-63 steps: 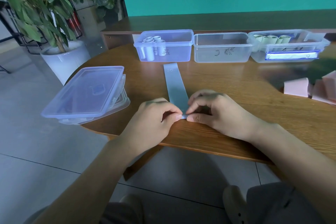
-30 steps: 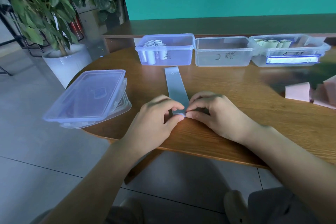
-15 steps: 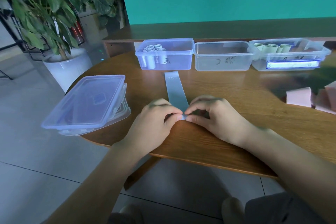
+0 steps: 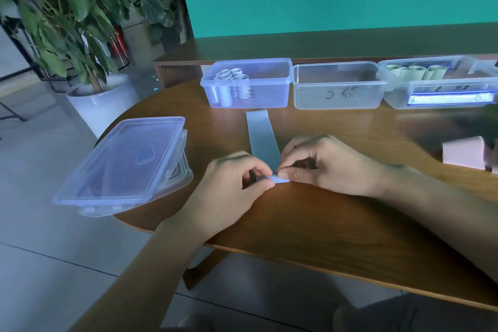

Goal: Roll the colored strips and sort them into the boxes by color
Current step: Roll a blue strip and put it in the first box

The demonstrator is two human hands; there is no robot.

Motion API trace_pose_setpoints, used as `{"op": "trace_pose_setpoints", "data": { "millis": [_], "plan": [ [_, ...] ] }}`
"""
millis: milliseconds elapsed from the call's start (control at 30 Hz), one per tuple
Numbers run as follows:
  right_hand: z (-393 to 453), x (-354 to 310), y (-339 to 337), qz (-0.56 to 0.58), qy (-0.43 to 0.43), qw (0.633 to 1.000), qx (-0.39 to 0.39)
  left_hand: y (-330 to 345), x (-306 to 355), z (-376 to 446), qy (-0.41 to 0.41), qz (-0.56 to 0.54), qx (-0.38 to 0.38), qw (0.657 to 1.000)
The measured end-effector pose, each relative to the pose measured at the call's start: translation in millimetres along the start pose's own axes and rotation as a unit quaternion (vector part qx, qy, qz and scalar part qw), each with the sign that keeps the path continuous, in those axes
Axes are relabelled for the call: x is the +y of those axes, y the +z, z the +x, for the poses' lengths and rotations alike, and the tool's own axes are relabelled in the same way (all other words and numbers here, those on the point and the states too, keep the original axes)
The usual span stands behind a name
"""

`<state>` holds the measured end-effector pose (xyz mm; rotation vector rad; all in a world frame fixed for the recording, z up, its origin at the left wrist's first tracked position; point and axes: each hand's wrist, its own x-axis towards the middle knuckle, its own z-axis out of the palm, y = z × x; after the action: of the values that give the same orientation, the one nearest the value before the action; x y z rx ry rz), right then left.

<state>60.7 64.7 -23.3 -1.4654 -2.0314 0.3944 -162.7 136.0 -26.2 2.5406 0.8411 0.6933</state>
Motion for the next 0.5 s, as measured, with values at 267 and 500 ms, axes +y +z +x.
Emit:
{"op": "trace_pose_setpoints", "data": {
  "millis": [267, 500],
  "plan": [
    [-2.1, 6.9, 6.7, 0.054, -0.003, 0.998, 0.023, 1.8, -3.6, 4.3, -0.002, 0.009, 0.001, 1.000],
    [1.5, 11.3, 6.7, 0.035, -0.012, 0.999, 0.019, 6.1, -4.4, 2.3, 0.020, 0.049, 0.019, 0.998]
  ]
}}
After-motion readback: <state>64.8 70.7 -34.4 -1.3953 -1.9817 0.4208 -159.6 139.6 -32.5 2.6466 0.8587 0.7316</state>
